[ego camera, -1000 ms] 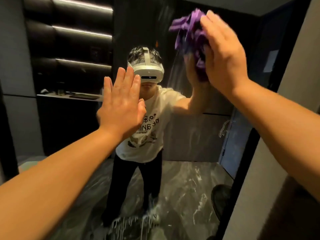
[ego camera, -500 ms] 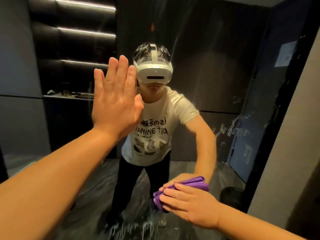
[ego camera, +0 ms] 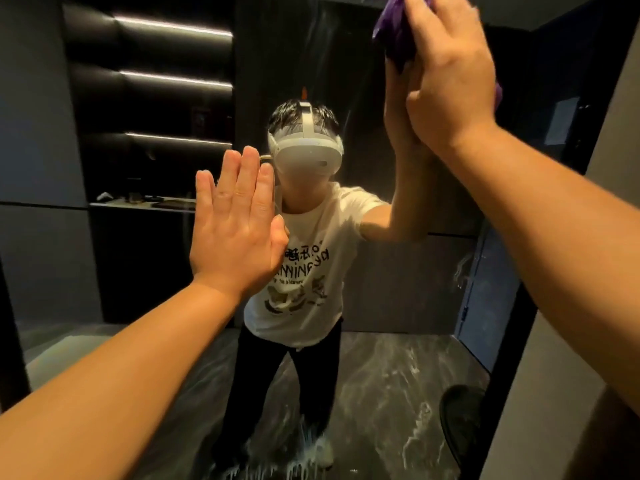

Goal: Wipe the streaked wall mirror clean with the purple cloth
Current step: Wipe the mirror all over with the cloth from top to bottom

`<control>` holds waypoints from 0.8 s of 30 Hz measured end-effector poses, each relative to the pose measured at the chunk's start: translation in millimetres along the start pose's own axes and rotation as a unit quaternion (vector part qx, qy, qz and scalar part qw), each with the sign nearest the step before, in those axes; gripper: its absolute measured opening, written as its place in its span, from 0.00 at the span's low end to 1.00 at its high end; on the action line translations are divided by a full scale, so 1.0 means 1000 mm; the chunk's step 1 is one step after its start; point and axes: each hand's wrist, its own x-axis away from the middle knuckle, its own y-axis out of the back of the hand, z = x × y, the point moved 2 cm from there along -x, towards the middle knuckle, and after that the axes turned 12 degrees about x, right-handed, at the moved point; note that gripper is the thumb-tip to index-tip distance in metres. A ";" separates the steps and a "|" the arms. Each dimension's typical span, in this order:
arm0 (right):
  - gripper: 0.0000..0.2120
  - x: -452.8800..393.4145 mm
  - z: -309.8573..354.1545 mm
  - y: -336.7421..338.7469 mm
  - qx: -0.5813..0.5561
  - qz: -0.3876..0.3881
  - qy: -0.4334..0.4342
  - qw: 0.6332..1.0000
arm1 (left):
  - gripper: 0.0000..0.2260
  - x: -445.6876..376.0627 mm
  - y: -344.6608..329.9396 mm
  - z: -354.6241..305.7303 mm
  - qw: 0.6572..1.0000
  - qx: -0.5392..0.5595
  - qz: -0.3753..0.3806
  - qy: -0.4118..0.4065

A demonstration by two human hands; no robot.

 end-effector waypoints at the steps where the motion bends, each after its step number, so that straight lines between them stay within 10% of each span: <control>1: 0.22 0.010 0.013 -0.001 0.002 0.005 0.016 1.000 | 0.30 0.000 0.000 0.000 1.000 0.000 -0.001 -0.001; 12: 0.20 0.363 0.041 0.050 -0.081 0.300 0.439 0.843 | 0.30 0.001 0.002 -0.003 1.000 0.022 0.006 0.013; 19: 0.18 0.167 -0.015 0.059 -0.110 0.125 0.112 0.980 | 0.30 0.000 0.006 -0.004 0.999 0.028 0.016 0.021; 24: 0.24 0.025 -0.044 0.029 -0.016 0.069 0.019 0.997 | 0.30 -0.001 0.001 -0.002 1.000 0.016 0.011 0.017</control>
